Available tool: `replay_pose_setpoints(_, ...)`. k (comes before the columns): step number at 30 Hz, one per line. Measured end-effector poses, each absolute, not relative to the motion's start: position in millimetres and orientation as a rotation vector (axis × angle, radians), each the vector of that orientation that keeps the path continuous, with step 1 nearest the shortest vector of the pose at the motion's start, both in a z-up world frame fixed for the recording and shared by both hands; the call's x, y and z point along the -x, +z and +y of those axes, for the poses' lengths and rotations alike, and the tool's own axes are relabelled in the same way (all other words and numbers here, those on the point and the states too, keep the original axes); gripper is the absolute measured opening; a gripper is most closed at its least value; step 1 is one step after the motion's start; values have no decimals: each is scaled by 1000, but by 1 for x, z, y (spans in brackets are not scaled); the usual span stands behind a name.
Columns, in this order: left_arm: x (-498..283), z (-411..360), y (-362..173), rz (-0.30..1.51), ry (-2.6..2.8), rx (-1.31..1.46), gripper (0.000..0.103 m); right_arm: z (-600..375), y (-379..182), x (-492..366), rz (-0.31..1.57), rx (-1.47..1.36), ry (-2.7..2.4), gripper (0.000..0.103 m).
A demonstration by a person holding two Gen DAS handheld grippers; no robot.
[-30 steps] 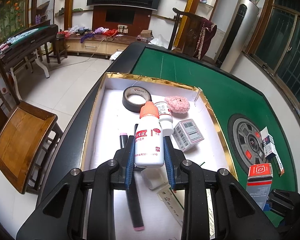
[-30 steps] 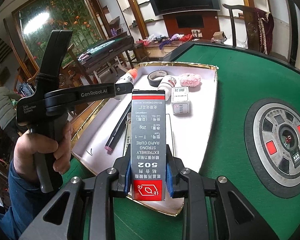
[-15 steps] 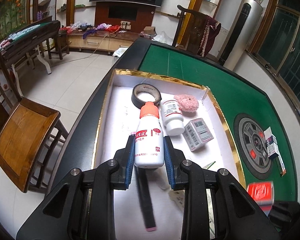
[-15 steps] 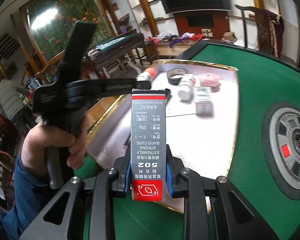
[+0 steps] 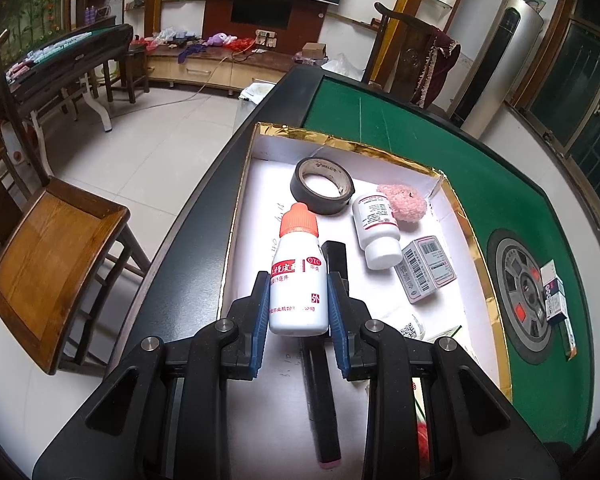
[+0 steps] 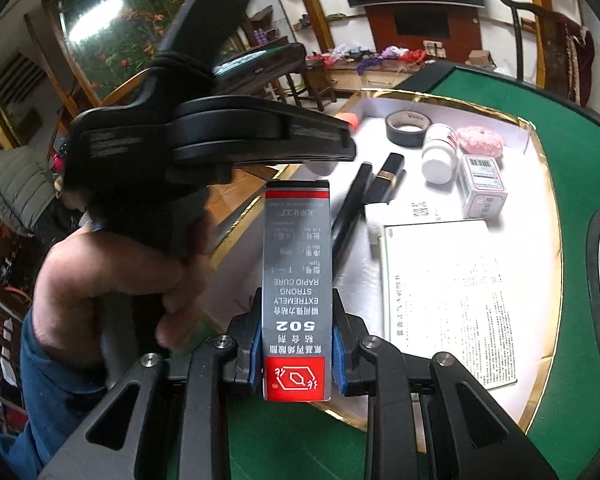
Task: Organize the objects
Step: 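Carry the glue bottle and glue box over the white tray with both tools, then lower the glue bottle and glue box into the tray with both tools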
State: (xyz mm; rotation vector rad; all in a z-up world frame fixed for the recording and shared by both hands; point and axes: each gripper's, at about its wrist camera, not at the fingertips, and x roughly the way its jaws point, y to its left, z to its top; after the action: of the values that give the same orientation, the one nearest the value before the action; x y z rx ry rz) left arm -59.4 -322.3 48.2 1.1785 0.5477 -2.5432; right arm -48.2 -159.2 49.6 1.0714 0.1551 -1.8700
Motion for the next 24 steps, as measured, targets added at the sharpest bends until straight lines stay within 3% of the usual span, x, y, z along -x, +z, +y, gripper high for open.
replay_pose_setpoints(12, 62, -324, 44, 515, -2514, -1197, 27, -167, 37, 63, 206, -1117, -1956, 26)
replay_pose_setpoints(17, 64, -323, 41, 507, -2507, -1208, 27, -177, 33, 61, 350, -1086, -2019, 26)
replay_pose_setpoints(24, 66, -321, 38, 493, -2491, -1223, 27, -179, 29, 58, 372, -1080, -2003, 26)
